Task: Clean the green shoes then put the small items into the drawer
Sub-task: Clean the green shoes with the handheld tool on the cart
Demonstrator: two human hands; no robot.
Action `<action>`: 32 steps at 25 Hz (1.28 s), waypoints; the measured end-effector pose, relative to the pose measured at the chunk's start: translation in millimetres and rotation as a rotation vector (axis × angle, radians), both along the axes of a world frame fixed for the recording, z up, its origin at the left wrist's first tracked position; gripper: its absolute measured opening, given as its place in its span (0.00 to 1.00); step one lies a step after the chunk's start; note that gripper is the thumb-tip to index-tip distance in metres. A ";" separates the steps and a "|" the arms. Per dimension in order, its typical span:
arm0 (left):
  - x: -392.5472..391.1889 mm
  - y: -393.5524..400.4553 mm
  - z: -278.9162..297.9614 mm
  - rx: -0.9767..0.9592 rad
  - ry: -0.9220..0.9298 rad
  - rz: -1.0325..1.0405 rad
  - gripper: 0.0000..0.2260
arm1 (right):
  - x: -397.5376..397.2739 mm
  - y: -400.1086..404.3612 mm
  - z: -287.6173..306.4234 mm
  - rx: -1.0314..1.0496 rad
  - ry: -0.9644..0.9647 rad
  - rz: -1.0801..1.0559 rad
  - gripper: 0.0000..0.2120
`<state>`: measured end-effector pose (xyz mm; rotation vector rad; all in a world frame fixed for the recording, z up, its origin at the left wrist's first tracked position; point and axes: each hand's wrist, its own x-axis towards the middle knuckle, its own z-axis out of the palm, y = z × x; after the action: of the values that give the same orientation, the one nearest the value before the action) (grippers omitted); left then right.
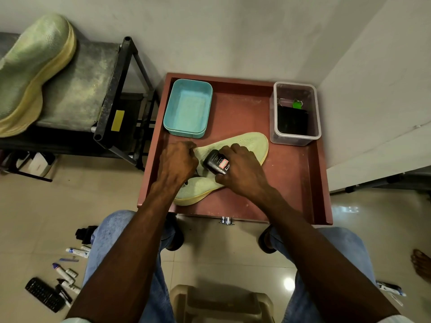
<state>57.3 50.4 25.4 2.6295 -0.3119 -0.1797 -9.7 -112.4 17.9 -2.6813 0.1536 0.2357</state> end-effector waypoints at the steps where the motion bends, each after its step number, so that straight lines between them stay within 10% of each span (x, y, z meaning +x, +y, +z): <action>1: 0.8 -0.8 -0.7 0.009 0.006 0.010 0.13 | 2.3 -10.8 2.4 0.016 0.012 -0.033 0.29; 4: 1.6 -4.1 -1.7 0.041 0.107 0.067 0.14 | -1.5 -38.3 4.5 -0.230 -0.140 -0.376 0.29; 9: -1.6 -2.8 3.3 -0.011 0.013 0.023 0.13 | -4.0 1.1 5.4 0.103 0.070 -0.009 0.28; 13: 0.1 -3.8 0.8 -0.006 0.022 0.041 0.12 | -4.8 -42.7 10.6 -0.215 -0.080 -0.435 0.31; 17: -0.8 -3.5 0.7 -0.009 0.021 0.051 0.13 | -14.8 2.2 7.2 0.046 0.132 -0.048 0.29; 21: 4.5 -5.2 -7.8 0.069 0.144 0.090 0.14 | -14.5 -45.1 14.2 -0.155 -0.029 -0.376 0.30; 26: 0.3 -4.8 -3.1 0.013 0.012 0.064 0.13 | -25.3 -8.3 12.6 0.110 0.166 -0.085 0.29; 29: 0.4 -4.3 -2.4 0.018 0.014 0.071 0.13 | -21.4 -46.7 15.7 -0.122 0.007 -0.354 0.31; 32: -1.2 -5.5 -1.1 0.015 -0.009 0.058 0.13 | -23.7 -11.9 12.2 -0.060 0.040 -0.116 0.28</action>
<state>56.2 44.9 24.3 2.6510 -0.2380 -0.1522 -33.4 -124.3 30.1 -2.7168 0.3323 0.2526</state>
